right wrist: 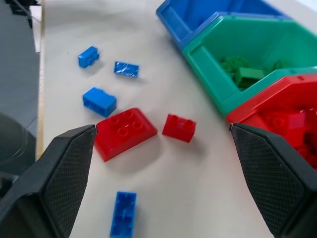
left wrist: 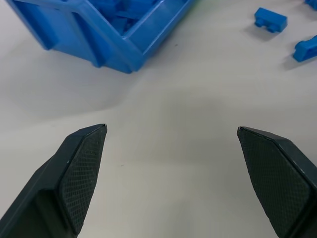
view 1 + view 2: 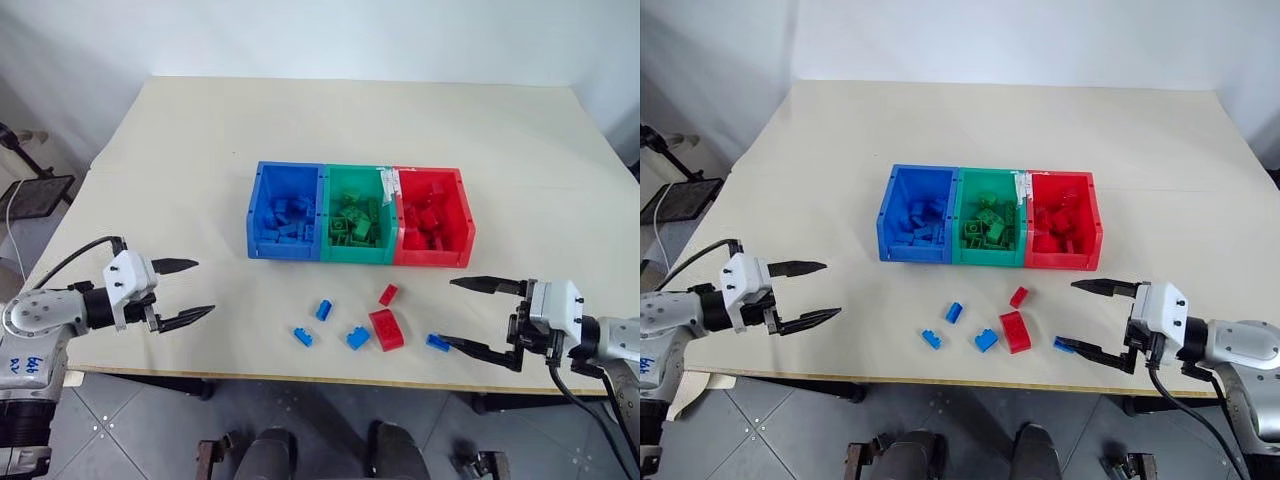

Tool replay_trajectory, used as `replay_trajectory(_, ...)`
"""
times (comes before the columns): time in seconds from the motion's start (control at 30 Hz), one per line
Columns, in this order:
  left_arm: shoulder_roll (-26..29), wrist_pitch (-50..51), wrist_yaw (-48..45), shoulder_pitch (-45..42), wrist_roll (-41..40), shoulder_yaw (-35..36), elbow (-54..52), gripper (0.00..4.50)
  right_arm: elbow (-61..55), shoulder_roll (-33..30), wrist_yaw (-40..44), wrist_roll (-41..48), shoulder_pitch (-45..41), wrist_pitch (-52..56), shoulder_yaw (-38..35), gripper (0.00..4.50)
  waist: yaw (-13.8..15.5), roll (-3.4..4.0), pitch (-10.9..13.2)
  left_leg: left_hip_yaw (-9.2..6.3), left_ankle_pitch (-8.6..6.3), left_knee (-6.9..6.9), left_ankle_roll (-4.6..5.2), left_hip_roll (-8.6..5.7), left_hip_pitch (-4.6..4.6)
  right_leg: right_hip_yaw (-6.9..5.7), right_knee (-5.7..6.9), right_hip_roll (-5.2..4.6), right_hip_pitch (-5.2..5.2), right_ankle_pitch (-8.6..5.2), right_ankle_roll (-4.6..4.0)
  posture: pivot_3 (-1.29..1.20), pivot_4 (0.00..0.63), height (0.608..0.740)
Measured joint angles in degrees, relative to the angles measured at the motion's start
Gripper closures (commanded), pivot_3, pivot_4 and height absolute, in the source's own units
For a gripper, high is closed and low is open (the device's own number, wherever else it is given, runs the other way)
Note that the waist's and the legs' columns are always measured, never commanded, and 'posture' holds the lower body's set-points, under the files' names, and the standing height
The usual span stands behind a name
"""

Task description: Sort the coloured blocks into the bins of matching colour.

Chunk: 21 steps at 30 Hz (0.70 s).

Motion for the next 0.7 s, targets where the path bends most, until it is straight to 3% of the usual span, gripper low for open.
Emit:
replay_trajectory(0.17,-3.1,2.6,1.5,-0.3,-0.4,-2.6,-5.7,0.02,-2.1,1.2,-3.2,-0.3,3.8,0.8,-0.6,0.0,0.9,0.0,0.0,-0.02,-0.03,0.07,0.02,-0.04,-0.02,-0.01,-0.01,-0.03,0.04,0.0,0.0,0.0,0.15,0.74)
replay_trajectory(0.47,-9.6,8.3,1.8,-5.6,-0.4,-16.0,-20.4,0.02,1.8,-0.8,-1.9,-3.9,19.7,-1.6,-13.9,0.0,1.3,0.02,0.0,0.11,-0.19,0.27,0.09,0.02,0.05,-0.03,-0.05,0.01,0.17,0.0,0.0,0.0,0.15,0.74)
replay_trajectory(0.57,-9.6,7.9,1.0,-6.3,0.2,-17.8,-21.3,0.02,2.1,-1.7,-1.5,-5.5,20.7,-1.3,-14.4,0.0,0.2,0.1,-0.1,0.19,-0.19,0.1,0.08,0.13,0.15,-0.01,-0.09,0.08,0.17,-0.02,-0.04,0.0,0.15,0.74)
replay_trajectory(0.7,-9.5,7.9,-0.2,-6.6,0.2,-18.5,-20.6,0.02,-3.2,-5.9,-6.6,-7.5,16.4,10.2,-10.3,0.0,0.0,0.11,-0.1,0.16,-0.19,0.14,0.07,0.18,0.13,-0.02,-0.09,0.11,0.16,-0.03,-0.06,0.0,0.15,0.74)
